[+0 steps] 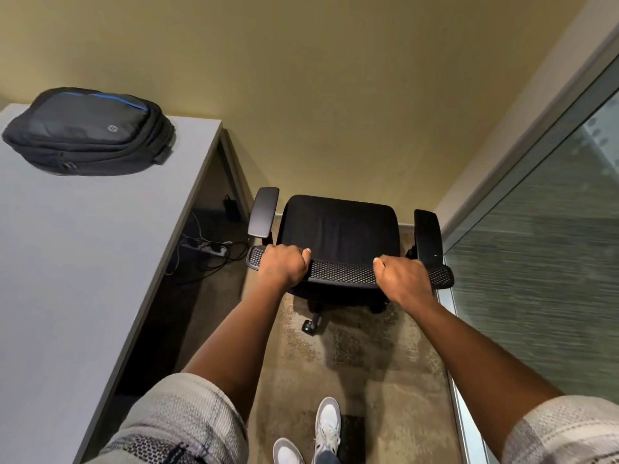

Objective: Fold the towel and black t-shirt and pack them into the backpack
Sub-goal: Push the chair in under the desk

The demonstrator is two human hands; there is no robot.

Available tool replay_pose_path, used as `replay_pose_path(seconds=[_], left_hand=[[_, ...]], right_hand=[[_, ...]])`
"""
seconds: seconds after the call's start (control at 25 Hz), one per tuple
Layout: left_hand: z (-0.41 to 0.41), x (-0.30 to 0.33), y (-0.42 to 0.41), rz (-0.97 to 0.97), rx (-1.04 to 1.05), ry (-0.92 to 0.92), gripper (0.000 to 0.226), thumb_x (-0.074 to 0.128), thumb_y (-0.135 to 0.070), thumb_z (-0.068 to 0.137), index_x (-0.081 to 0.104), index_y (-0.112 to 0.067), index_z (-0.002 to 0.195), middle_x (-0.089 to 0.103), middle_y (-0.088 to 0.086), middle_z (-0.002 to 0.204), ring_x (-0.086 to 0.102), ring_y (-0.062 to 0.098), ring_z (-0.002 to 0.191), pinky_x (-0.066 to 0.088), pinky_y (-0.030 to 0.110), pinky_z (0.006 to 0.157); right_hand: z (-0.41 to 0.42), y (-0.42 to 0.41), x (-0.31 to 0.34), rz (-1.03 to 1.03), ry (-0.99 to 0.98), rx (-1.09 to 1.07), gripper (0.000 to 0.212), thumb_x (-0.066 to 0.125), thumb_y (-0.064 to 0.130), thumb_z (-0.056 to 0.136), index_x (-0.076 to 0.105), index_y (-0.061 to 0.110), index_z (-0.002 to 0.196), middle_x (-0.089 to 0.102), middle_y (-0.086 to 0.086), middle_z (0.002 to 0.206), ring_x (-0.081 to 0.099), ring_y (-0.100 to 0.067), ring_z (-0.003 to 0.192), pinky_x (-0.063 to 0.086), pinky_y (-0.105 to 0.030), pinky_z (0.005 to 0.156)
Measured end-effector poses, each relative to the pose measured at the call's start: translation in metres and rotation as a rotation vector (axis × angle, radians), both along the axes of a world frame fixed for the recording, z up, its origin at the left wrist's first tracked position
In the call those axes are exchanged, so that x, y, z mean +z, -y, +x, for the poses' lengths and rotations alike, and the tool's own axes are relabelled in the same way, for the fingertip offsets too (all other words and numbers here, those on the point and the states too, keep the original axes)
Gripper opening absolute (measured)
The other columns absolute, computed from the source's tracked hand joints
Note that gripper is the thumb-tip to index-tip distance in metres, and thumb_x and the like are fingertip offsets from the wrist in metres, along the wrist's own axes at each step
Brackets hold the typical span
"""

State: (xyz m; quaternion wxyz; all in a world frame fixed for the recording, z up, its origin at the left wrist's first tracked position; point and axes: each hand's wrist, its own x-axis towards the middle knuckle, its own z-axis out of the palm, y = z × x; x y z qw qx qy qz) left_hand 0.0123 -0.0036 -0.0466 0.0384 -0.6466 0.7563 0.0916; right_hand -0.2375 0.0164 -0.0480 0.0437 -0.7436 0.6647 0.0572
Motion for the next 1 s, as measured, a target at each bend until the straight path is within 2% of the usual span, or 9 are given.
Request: replay_pose_path(seconds=[0.12, 0.2, 0.36, 0.56, 0.64, 0.72, 0.8, 0.88, 1.0], left_hand=[[0.002, -0.002, -0.019, -0.007, -0.006, 0.005, 0.056, 0.024, -0.040, 0.105, 0.069, -0.012, 0.088, 0.072, 0.016, 0.099, 0.064, 0.035, 0.094, 0.042, 0.043, 0.091], [0.003, -0.004, -0.032, -0.006, 0.003, -0.003, 0.055, 0.024, -0.041, 0.104, 0.067, -0.013, 0.083, 0.072, 0.015, 0.096, 0.064, 0.034, 0.091, 0.042, 0.044, 0.092], [0.006, -0.002, -0.058, 0.017, 0.032, -0.025, 0.049, 0.026, -0.040, 0.101, 0.057, -0.016, 0.071, 0.071, 0.014, 0.090, 0.055, 0.027, 0.077, 0.042, 0.043, 0.089], [0.007, 0.004, -0.094, 0.032, 0.088, -0.036, 0.047, 0.029, -0.040, 0.099, 0.056, -0.016, 0.069, 0.069, 0.012, 0.085, 0.049, 0.026, 0.073, 0.041, 0.041, 0.086], [0.006, 0.006, -0.109, 0.037, 0.108, -0.024, 0.048, 0.029, -0.040, 0.100, 0.057, -0.016, 0.069, 0.065, 0.010, 0.081, 0.050, 0.026, 0.073, 0.040, 0.040, 0.082], [0.003, 0.007, -0.126, 0.023, 0.139, -0.013, 0.047, 0.029, -0.040, 0.100, 0.057, -0.017, 0.068, 0.064, 0.009, 0.079, 0.047, 0.026, 0.072, 0.034, 0.039, 0.077], [0.000, 0.005, -0.143, 0.000, 0.179, -0.021, 0.047, 0.030, -0.040, 0.099, 0.058, -0.017, 0.069, 0.068, 0.011, 0.084, 0.049, 0.027, 0.073, 0.031, 0.038, 0.077], [-0.007, 0.002, -0.159, -0.032, 0.218, -0.010, 0.046, 0.032, -0.039, 0.099, 0.059, -0.016, 0.070, 0.071, 0.013, 0.088, 0.057, 0.031, 0.081, 0.031, 0.038, 0.077], [-0.019, 0.000, -0.185, -0.067, 0.271, 0.007, 0.048, 0.034, -0.039, 0.098, 0.063, -0.012, 0.071, 0.072, 0.013, 0.088, 0.063, 0.033, 0.088, 0.032, 0.038, 0.074]], right_hand=[[0.000, -0.016, 0.001, -0.027, 0.031, -0.022, 0.035, 0.027, 0.029, 0.102, 0.051, 0.022, 0.077, 0.071, -0.005, 0.086, 0.056, -0.026, 0.072, 0.037, -0.039, 0.075], [0.000, -0.030, 0.000, -0.039, 0.025, -0.016, 0.034, 0.027, 0.029, 0.102, 0.050, 0.022, 0.077, 0.072, -0.006, 0.087, 0.059, -0.026, 0.074, 0.034, -0.038, 0.073], [0.001, -0.051, -0.001, -0.062, 0.029, -0.007, 0.039, 0.027, 0.029, 0.102, 0.060, 0.020, 0.085, 0.072, -0.005, 0.088, 0.064, -0.026, 0.080, 0.038, -0.038, 0.077], [0.002, -0.084, 0.009, -0.047, -0.092, 0.145, 0.027, 0.032, 0.019, 0.102, 0.058, 0.018, 0.095, 0.071, -0.004, 0.092, 0.066, -0.025, 0.080, 0.044, -0.036, 0.068], [-0.001, -0.094, 0.010, -0.031, -0.041, 0.142, 0.032, 0.032, 0.021, 0.103, 0.062, 0.015, 0.097, 0.071, -0.006, 0.093, 0.067, -0.028, 0.082, 0.050, -0.038, 0.071], [-0.006, -0.104, 0.011, 0.002, 0.110, 0.115, 0.038, 0.031, 0.030, 0.104, 0.066, 0.017, 0.097, 0.072, -0.006, 0.097, 0.067, -0.028, 0.089, 0.049, -0.039, 0.078], [-0.016, -0.117, 0.008, 0.004, 0.237, 0.194, 0.038, 0.035, 0.038, 0.103, 0.069, 0.021, 0.104, 0.073, -0.001, 0.103, 0.067, -0.024, 0.095, 0.051, -0.039, 0.083], [-0.035, -0.126, 0.006, -0.022, 0.246, 0.290, 0.040, 0.036, 0.044, 0.102, 0.070, 0.023, 0.107, 0.073, 0.001, 0.103, 0.067, -0.021, 0.094, 0.053, -0.039, 0.083], [-0.058, -0.132, 0.009, -0.042, 0.202, 0.329, 0.042, 0.034, 0.043, 0.100, 0.070, 0.022, 0.095, 0.072, -0.002, 0.093, 0.067, -0.023, 0.086, 0.049, -0.038, 0.075]])
